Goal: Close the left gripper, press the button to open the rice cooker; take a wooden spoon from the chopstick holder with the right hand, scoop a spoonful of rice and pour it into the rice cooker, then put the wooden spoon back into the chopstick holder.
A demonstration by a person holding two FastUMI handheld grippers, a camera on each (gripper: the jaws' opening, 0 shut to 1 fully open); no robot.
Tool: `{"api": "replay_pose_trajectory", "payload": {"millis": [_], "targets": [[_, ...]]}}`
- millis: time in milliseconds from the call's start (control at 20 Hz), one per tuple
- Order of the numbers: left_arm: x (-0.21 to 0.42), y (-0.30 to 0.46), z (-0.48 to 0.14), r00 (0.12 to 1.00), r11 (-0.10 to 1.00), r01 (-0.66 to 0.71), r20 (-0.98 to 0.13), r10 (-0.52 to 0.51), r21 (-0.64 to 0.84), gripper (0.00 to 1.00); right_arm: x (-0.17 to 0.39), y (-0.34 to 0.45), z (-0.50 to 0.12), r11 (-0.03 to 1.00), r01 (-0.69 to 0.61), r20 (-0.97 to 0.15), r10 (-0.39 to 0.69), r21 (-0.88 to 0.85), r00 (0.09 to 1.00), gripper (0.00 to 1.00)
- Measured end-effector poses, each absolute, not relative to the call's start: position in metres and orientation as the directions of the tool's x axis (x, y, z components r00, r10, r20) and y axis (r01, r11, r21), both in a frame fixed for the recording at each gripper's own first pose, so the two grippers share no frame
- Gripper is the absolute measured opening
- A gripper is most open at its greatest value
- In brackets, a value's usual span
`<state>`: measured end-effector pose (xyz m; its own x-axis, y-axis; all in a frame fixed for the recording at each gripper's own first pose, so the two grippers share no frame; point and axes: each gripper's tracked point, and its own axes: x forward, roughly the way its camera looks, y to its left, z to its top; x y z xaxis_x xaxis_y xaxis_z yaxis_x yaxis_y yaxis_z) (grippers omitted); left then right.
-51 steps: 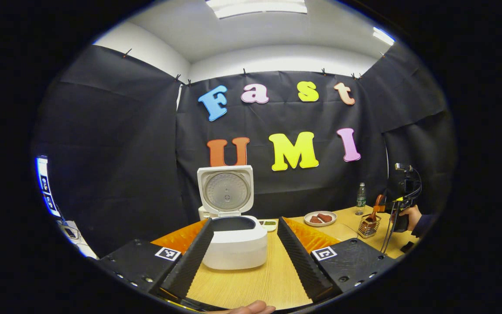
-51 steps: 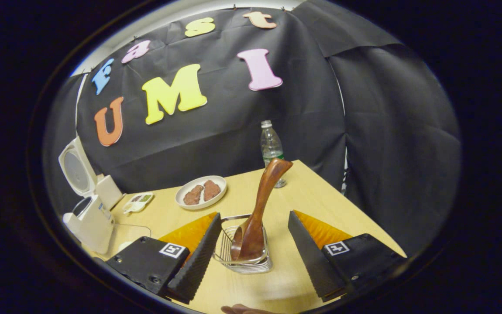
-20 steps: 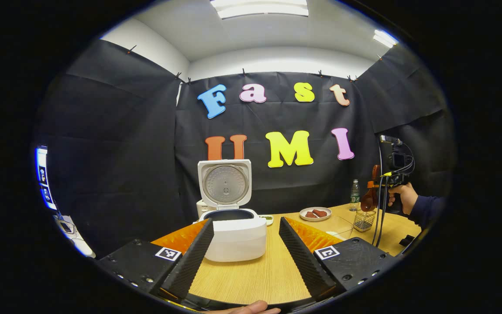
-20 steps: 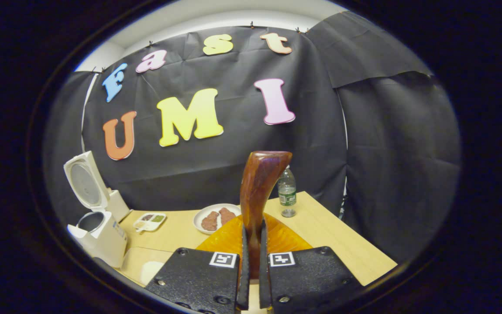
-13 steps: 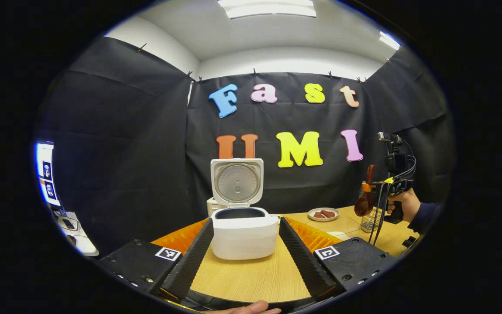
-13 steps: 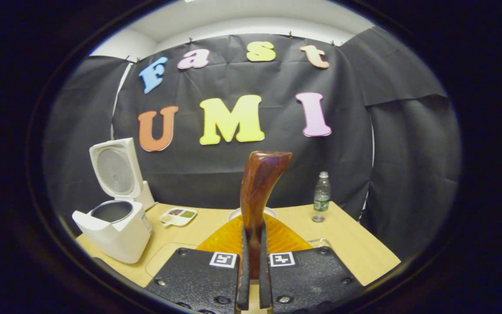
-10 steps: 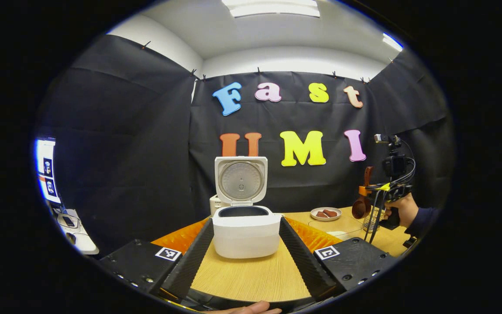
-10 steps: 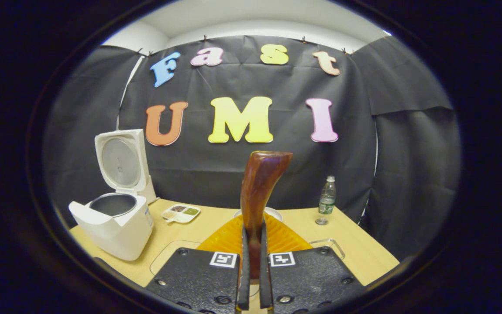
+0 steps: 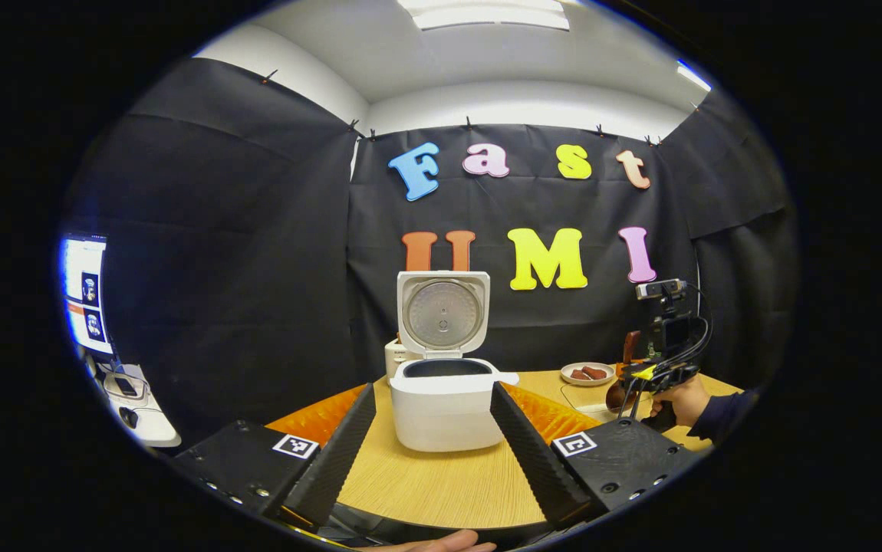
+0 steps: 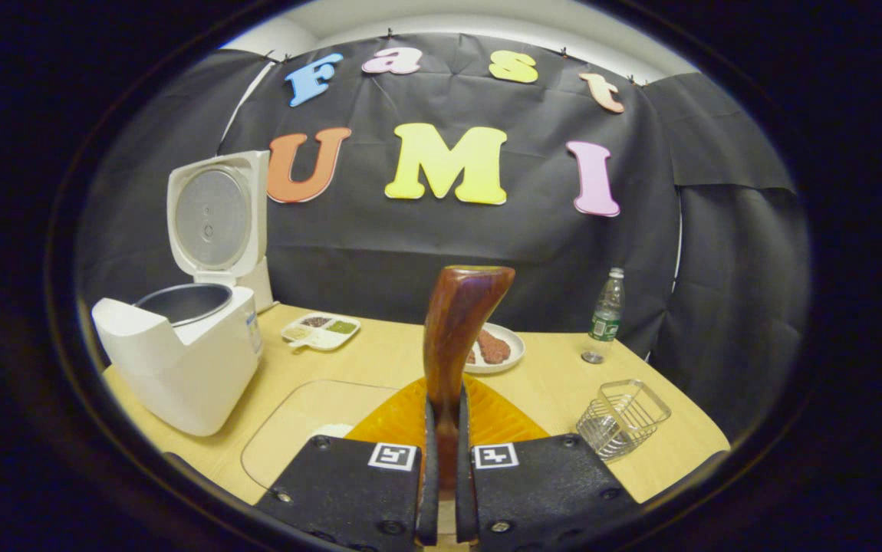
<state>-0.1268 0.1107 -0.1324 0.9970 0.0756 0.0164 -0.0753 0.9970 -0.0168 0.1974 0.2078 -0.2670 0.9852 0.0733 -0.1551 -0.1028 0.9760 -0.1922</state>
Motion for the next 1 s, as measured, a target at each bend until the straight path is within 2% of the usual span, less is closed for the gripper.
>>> {"api": "replay_pose_trajectory", "payload": {"millis": [100,250,400,550,650,850,1000], "targets": [[-0.126,0.119,-0.134,0.994,0.994,-0.109,0.017,0.109,-0.012,0.95,0.199,0.207,-0.279,0.981,-0.088,-0.171,0.058,-0.175,0.984,0.14],[-0.122,0.120,-0.141,0.993,0.993,-0.119,-0.002,0.119,-0.008,0.95,0.196,0.218,-0.293,0.989,-0.115,-0.202,0.093,-0.098,0.975,0.14],[-0.123,0.119,-0.139,0.993,0.993,-0.118,-0.003,0.118,-0.013,0.94,0.184,0.249,-0.302,0.974,-0.214,-0.235,0.193,-0.069,0.953,0.14],[-0.124,0.120,-0.140,0.993,0.993,-0.121,0.000,0.121,-0.007,0.94,0.174,0.266,-0.307,0.968,-0.252,-0.259,0.243,-0.001,0.935,0.14],[-0.122,0.117,-0.140,0.993,0.993,-0.115,-0.001,0.115,-0.010,0.94,0.172,0.278,-0.309,0.959,-0.268,-0.275,0.284,0.095,0.918,0.13],[-0.121,0.118,-0.144,0.993,0.993,-0.115,-0.007,0.115,-0.005,0.94,0.179,0.267,-0.308,0.942,-0.219,-0.294,0.290,0.253,0.911,0.13],[-0.122,0.120,-0.146,0.993,0.993,-0.121,-0.011,0.120,-0.008,0.94,0.184,0.256,-0.302,0.872,-0.171,-0.311,0.337,0.458,0.889,0.13]]}}
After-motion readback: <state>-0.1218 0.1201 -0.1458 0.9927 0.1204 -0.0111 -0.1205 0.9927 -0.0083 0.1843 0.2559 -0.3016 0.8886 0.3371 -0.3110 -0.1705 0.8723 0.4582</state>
